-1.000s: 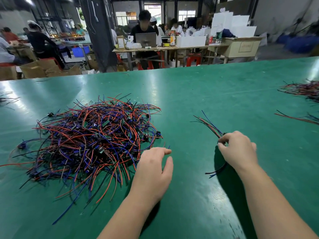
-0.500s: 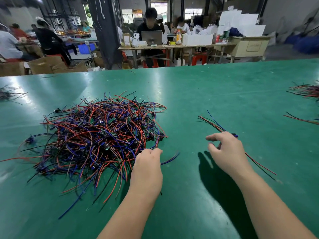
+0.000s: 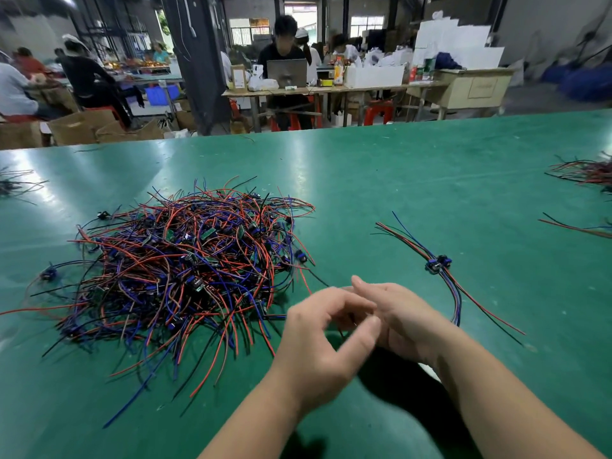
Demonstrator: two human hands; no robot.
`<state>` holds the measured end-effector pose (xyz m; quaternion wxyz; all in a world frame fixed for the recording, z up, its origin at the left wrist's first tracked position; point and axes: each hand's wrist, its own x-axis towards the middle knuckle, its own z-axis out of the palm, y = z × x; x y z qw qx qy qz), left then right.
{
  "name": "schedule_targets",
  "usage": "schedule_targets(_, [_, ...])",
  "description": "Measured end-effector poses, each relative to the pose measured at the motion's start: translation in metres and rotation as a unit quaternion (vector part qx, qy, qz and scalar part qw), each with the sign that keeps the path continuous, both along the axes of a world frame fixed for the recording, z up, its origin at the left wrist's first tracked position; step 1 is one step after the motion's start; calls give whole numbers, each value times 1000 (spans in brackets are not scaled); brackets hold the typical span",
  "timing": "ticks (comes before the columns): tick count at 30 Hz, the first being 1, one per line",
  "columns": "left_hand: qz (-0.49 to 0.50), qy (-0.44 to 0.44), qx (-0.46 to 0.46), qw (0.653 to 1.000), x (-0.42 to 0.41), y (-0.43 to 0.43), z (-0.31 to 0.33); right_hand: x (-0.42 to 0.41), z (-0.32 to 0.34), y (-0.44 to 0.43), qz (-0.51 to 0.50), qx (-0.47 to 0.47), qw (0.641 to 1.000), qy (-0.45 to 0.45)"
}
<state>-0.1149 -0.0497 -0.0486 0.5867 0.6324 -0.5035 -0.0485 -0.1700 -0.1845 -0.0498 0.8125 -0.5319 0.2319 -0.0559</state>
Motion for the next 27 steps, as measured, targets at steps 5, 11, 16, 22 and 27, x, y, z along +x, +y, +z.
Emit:
schedule_targets(5, [-125, 24, 22, 992, -11, 0, -4, -4, 5, -3, 3, 19, 1000, -10])
schedule_targets(11, [32, 113, -61, 991, -3, -3, -5, -2, 8, -3, -50, 36, 996, -70])
schedule_targets(16, [194, 238, -15, 952, 25, -3, -3, -7, 12, -4, -32, 37, 993, -105])
schedule_targets(22, [79, 367, 2, 927, 32, -6, -4, -10, 9, 6, 81, -85, 990, -71])
schedule_targets(27, [33, 381, 16, 924, 22, -5, -4, -7, 9, 3, -22, -153, 987, -48])
